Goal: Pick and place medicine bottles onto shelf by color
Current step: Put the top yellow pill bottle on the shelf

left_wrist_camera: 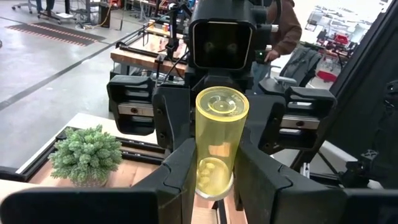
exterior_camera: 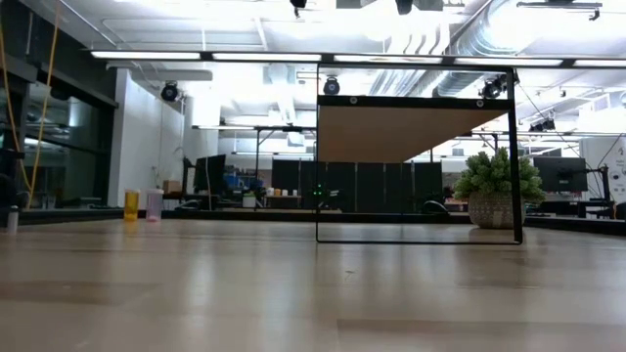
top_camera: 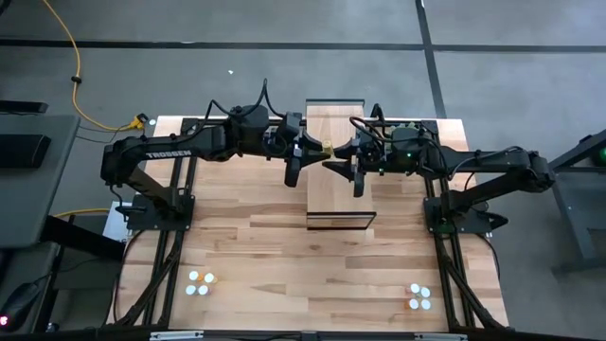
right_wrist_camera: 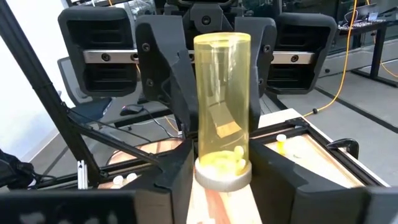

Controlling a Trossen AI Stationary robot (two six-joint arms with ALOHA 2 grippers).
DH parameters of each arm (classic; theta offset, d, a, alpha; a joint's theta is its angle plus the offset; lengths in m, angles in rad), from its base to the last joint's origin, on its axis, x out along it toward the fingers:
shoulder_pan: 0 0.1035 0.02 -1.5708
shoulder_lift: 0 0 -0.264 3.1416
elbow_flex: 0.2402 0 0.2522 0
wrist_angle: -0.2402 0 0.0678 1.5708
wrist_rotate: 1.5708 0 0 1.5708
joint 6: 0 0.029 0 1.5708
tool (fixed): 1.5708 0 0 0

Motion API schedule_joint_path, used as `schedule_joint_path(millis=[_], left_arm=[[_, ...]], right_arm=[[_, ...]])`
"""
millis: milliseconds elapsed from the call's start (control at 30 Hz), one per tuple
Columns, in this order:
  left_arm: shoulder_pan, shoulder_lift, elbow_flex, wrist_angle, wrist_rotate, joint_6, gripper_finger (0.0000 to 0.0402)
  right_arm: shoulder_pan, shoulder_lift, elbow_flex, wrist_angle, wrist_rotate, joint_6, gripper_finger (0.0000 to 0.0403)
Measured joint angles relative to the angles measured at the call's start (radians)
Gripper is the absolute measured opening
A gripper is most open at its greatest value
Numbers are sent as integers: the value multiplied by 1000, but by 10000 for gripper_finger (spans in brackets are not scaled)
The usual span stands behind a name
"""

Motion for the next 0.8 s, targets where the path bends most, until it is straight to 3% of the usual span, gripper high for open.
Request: schedule_joint_path(millis=[200,567,800], left_arm=[[0,0,0,0,0,0,87],[0,0,0,0,11,-4,88],[31,-15,1,-8,67,-20,139]], right_arm=[[0,0,0,0,0,0,103],[0,0,0,0,0,-1,104],[0,-2,-1,-3,-1,-26,104]])
